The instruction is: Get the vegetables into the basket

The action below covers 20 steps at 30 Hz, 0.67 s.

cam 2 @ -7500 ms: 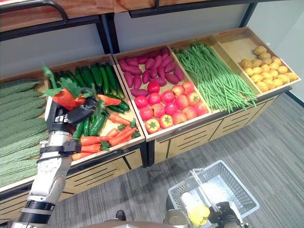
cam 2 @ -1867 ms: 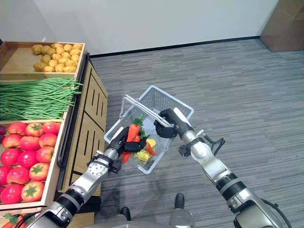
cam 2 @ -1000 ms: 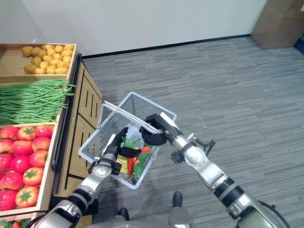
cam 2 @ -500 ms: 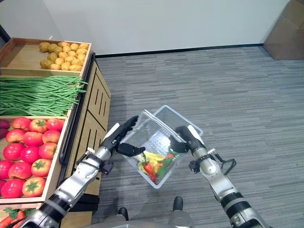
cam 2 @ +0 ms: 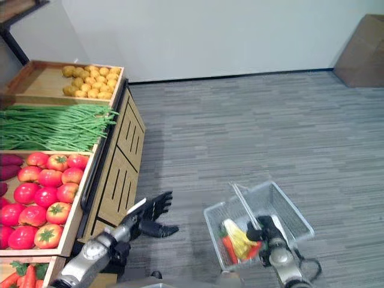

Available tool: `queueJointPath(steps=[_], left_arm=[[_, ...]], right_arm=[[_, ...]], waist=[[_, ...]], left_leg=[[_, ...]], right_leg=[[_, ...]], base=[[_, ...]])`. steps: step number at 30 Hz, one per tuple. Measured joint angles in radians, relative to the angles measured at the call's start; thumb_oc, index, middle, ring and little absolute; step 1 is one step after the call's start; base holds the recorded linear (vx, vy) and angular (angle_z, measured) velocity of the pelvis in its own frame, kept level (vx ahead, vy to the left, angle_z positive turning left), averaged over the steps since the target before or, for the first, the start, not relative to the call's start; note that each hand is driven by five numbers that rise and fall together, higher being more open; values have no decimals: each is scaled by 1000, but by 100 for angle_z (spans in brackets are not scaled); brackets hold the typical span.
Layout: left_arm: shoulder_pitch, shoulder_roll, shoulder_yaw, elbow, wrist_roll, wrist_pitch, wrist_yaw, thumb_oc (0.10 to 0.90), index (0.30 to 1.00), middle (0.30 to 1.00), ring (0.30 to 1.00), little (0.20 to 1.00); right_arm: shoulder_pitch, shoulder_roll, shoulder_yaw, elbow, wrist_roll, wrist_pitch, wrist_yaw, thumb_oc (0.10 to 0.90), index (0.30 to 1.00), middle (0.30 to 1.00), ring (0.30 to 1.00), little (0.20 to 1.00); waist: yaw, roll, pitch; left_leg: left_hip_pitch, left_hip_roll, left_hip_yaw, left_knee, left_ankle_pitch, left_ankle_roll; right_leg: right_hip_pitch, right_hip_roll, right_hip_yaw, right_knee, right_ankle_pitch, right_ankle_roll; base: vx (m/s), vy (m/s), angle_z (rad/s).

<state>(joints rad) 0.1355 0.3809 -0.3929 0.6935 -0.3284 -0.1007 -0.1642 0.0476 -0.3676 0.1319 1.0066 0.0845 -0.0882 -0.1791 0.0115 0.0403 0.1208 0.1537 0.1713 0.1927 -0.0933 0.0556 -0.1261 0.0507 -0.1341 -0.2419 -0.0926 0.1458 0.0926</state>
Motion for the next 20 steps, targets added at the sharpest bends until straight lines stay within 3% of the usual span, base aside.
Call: queueJointPath(steps=[1, 4, 5, 6, 8, 12, 20], left_arm=[[13, -62, 97, 134, 32, -14, 18, 900, 1000, 1000, 1000, 1000], [28, -167, 239, 374, 30, 15, 106, 900, 1000, 1000, 1000, 1000], [29, -169, 244, 374, 30, 11, 114, 900, 1000, 1000, 1000, 1000], [20, -170, 249, 388, 40, -2, 119, 900, 1000, 1000, 1000, 1000], [-53, -187, 272, 526, 178, -20, 174, 900, 1000, 1000, 1000, 1000], [-72, -197, 295, 558, 250, -18, 218, 900, 1000, 1000, 1000, 1000], [-71, -229, 359, 580, 247, -17, 254, 900, 1000, 1000, 1000, 1000]], right_arm=[[6, 19, -40, 58, 15, -20, -3, 400, 300, 300, 300, 300], [43, 44, -51, 133, 54, -19, -17, 400, 300, 300, 300, 300], [47, 49, -54, 144, 59, -19, -18, 400, 300, 300, 300, 300], [47, 58, -67, 165, 75, -23, -18, 400, 300, 300, 300, 300], [39, 76, -83, 242, 93, -36, -19, 400, 300, 300, 300, 300], [52, 76, -38, 256, 79, -37, -12, 400, 300, 300, 300, 300], [71, 92, -38, 268, 69, -42, 3, 400, 300, 300, 300, 300]], waist=[[-1, 0, -8], [2, -2, -24], [2, -10, -19], [5, -1, -25], [-1, -8, -48], [1, -12, -52], [4, -13, -55]], left_leg=[[-1, 2, -3, 3, 1, -1], [-7, -2, -5, 4, 2, -3], [-13, -4, -10, 3, 1, 1], [-17, -6, -16, 3, 4, 3], [-13, -6, -8, 0, 0, 0], [-9, -1, 0, 0, -4, -7], [-11, -1, 0, 1, -3, -4]], right_leg=[[0, 0, -2, 0, 0, 0], [-3, -5, -7, 0, -3, 1], [-5, -6, -10, 0, -2, 2], [-5, -8, -14, 0, -2, 2], [-5, -9, -8, 0, -7, -6], [-7, -7, -3, 0, -7, -5], [-9, -6, -4, 0, -7, -5]], base=[[-20, 1, 5], [-14, 2, 7], [-9, 3, 13], [-8, 1, 11], [-6, -1, -7], [-1, -5, -9], [0, 0, 0]])
